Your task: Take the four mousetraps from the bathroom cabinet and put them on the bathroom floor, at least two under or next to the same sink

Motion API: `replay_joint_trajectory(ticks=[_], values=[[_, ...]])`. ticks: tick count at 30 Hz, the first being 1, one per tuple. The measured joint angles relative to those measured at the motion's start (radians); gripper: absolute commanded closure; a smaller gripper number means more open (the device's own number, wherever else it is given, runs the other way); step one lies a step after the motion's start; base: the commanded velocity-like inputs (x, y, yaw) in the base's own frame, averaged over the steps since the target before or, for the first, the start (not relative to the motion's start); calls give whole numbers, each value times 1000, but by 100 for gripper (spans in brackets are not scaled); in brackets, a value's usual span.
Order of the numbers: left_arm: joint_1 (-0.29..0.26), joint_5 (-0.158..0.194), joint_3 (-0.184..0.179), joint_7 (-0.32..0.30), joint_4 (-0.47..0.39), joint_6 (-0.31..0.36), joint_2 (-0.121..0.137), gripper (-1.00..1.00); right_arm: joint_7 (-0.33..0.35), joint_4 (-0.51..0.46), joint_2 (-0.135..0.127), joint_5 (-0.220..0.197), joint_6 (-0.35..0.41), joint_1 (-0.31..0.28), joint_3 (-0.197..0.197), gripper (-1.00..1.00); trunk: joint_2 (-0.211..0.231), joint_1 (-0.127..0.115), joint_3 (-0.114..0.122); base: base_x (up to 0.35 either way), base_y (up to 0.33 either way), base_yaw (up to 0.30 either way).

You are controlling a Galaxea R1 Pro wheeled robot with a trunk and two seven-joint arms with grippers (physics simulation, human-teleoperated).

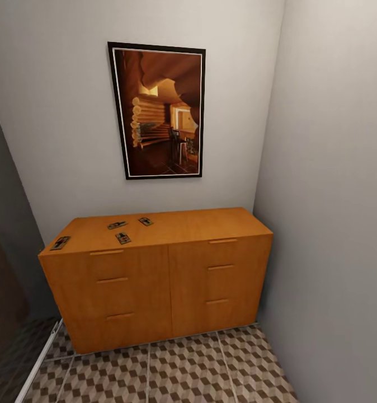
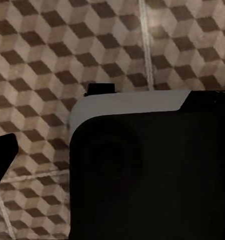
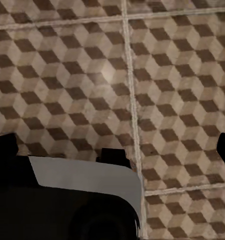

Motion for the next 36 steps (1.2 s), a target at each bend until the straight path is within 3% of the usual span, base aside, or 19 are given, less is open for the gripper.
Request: replay_joint_trajectory(ticks=[1,2,8,13,18,20,21,24,29,33,36], values=[[-2,1,1,1,-100,1,20,-100,-26,-94,0,-1,-78,-2,-3,-100,0,0,0,0,0,0],[-7,1,0,1,-170,3,22,-100,-45,-170,0,-1,-89,-2,-3,-100,0,0,0,0,0,0],[-12,-1,-2,1,-351,8,10,-100,-118,-404,6,0,-88,-2,0,-100,0,0,0,0,0,0],[-23,-2,-3,1,-505,12,-3,-100,-156,-563,35,5,-42,-3,3,-100,0,0,0,0,0,0],[-33,-2,-9,1,-679,39,-18,-100,-169,-738,47,2,93,-3,3,-100,0,0,0,0,0,0],[-35,-2,-23,1,-789,86,-24,-100,-170,-852,49,1,222,-3,3,-100,0,0,0,0,0,0],[-36,-2,-46,1,-895,157,-27,-100,-169,-959,48,0,345,-3,3,-100,0,0,1,0,0,0],[-37,-2,-75,2,-1021,246,-29,-100,-167,-1076,48,-1,447,-3,4,-100,0,0,0,0,0,0],[-49,-2,-119,7,-1176,380,-32,-100,-167,-1196,47,0,530,-4,5,-100,0,0,0,0,0,0],[-93,-2,-142,20,-1225,448,-47,-100,-167,-1233,48,1,559,-22,6,-100,0,0,0,0,0,0],[-153,-2,-155,48,-1247,487,-61,-100,-167,-1252,47,2,590,-81,6,-100,0,0,0,0,0,0]])
